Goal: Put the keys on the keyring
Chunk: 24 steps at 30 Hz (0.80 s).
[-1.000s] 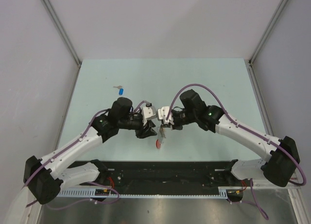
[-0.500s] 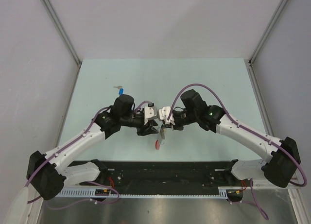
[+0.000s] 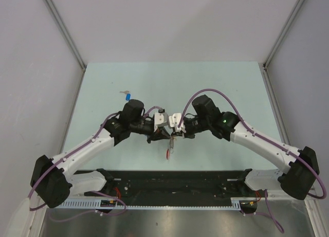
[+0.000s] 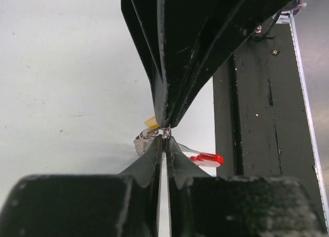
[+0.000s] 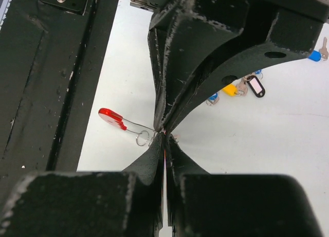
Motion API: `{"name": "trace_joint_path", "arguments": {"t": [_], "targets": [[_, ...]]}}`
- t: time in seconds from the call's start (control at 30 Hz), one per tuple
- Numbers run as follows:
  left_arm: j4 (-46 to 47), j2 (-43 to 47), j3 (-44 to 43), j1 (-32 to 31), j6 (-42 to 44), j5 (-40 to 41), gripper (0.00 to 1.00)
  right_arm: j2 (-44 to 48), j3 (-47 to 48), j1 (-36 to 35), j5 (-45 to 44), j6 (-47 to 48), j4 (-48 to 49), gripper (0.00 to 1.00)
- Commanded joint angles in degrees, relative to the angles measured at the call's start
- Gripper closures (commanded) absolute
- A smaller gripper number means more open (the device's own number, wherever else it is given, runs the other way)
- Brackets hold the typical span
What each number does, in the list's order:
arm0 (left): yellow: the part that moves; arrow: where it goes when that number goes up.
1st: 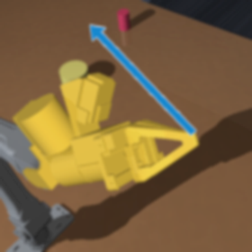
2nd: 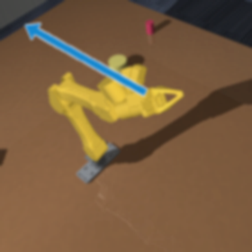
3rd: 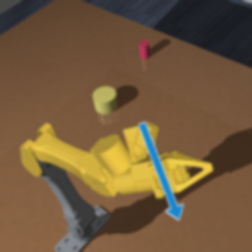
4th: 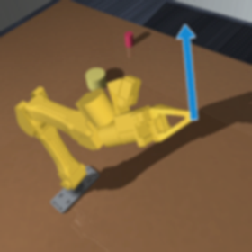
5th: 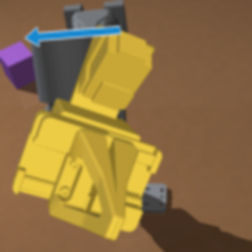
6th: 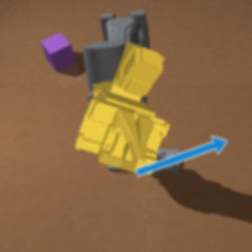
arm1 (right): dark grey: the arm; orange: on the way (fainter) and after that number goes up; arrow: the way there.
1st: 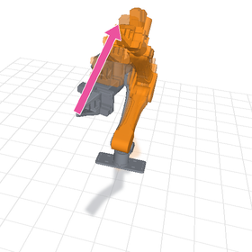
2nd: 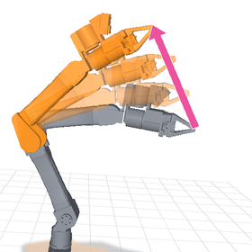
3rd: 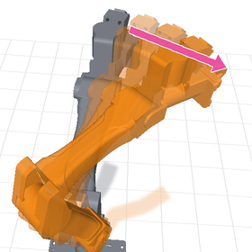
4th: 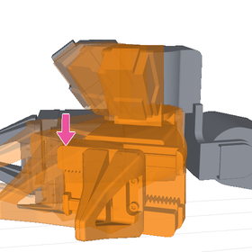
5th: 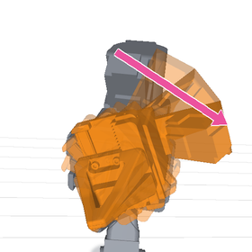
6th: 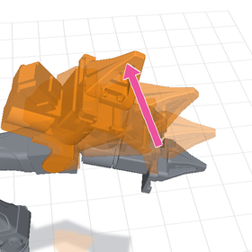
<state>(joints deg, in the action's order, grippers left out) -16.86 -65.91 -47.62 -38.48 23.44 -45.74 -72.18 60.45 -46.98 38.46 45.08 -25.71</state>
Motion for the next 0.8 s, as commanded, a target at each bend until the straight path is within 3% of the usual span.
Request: {"name": "trace_joint_path", "arguments": {"t": [0.0,0.17,0.4,0.63,0.77], "targets": [[-0.01,-0.54,-0.02,-0.28,-0.94,-1.46,0.94,1.78,2.48,-0.74,0.74,0.89,1.37,1.00],[-1.06,0.43,0.07,-0.19,-1.03,-0.76,1.00,2.22,2.48,-0.04,0.83,0.89,0.49,1.00],[-1.34,2.97,0.07,1.47,-3.04,-0.75,1.00,2.84,2.22,1.28,0.65,0.80,-0.74,1.00],[5.70,5.79,1.65,3.50,-12.88,-1.63,1.00,3.54,1.78,2.07,-0.05,0.71,-0.83,1.00],[9.91,7.02,2.44,3.59,-20.08,2.04,1.00,3.72,1.69,1.89,0.47,0.62,-0.56,1.00]]}}
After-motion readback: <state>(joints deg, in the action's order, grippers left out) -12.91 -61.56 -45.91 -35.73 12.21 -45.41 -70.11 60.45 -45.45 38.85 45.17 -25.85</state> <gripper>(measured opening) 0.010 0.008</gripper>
